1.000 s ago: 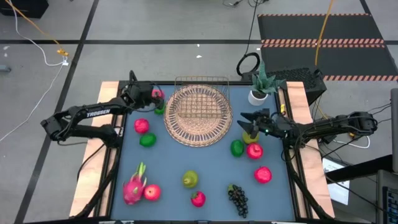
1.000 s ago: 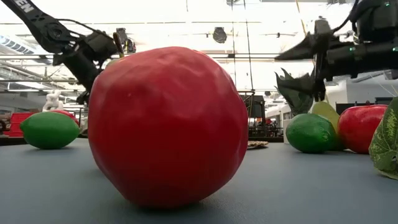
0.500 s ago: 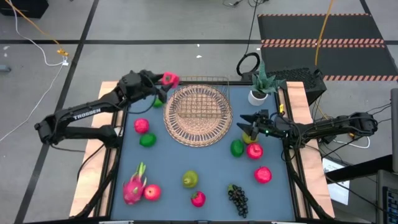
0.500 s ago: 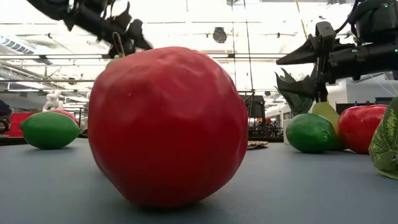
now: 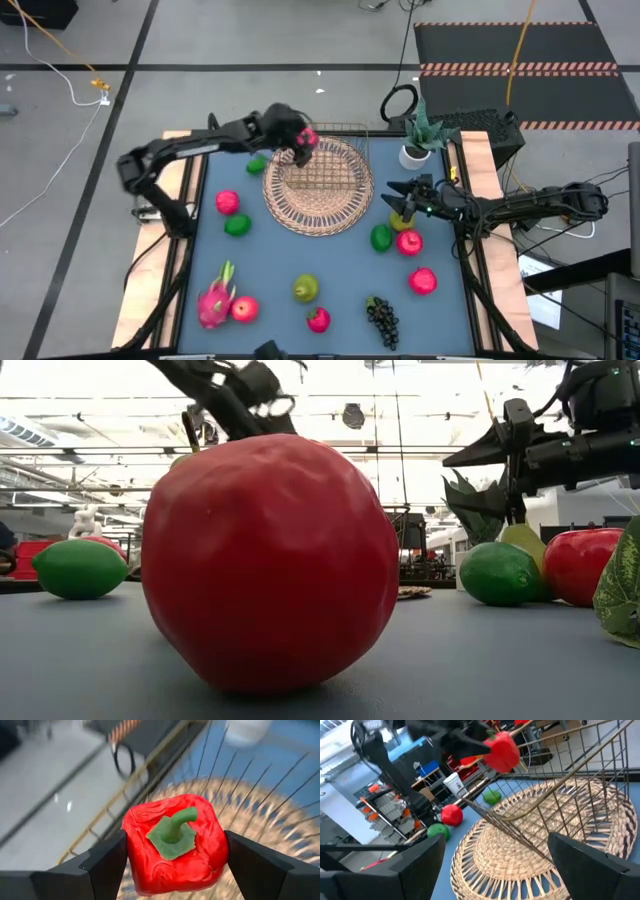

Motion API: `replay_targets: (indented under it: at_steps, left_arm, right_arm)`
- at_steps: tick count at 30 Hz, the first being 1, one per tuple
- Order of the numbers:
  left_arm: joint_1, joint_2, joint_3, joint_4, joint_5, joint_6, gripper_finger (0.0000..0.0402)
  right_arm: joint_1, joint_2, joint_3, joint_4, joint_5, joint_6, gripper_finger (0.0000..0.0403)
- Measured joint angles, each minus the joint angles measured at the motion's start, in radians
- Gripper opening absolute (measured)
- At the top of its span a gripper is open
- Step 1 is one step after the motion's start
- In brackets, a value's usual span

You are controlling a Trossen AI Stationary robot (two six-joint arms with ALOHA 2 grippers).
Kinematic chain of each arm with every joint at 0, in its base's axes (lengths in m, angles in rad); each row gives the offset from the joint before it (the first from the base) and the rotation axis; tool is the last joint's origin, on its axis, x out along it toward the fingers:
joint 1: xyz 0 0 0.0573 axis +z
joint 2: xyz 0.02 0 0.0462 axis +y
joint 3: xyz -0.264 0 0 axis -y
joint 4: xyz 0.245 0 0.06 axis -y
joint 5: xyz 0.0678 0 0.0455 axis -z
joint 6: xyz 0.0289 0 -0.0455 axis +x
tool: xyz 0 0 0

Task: Build produce basket
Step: Put the red bell pepper into the gold wire basket

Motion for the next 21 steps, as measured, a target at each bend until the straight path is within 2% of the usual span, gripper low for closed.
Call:
replay_targets:
  at_steps: [5, 14, 17, 21]
  left_arm:
    - [0.015, 0.144, 0.132, -0.126, 0.001, 0.025, 0.0308]
    - [0.015, 0.251, 0.156, -0.155, 0.057, 0.029, 0.031]
    - [0.015, 0.272, 0.156, -0.159, 0.058, 0.023, 0.0325]
    - [0.015, 0.278, 0.156, -0.163, 0.058, 0.022, 0.0366]
  right_arm:
    - [0.0, 0.0, 0.0, -0.016, 0.0, -0.017, 0.0345]
    - [-0.006, 0.0, 0.0, -0.019, -0.002, -0.038, 0.0345]
    - [-0.006, 0.0, 0.0, -0.02, -0.002, -0.043, 0.0345]
    - [-0.006, 0.0, 0.0, -0.02, -0.002, -0.049, 0.0345]
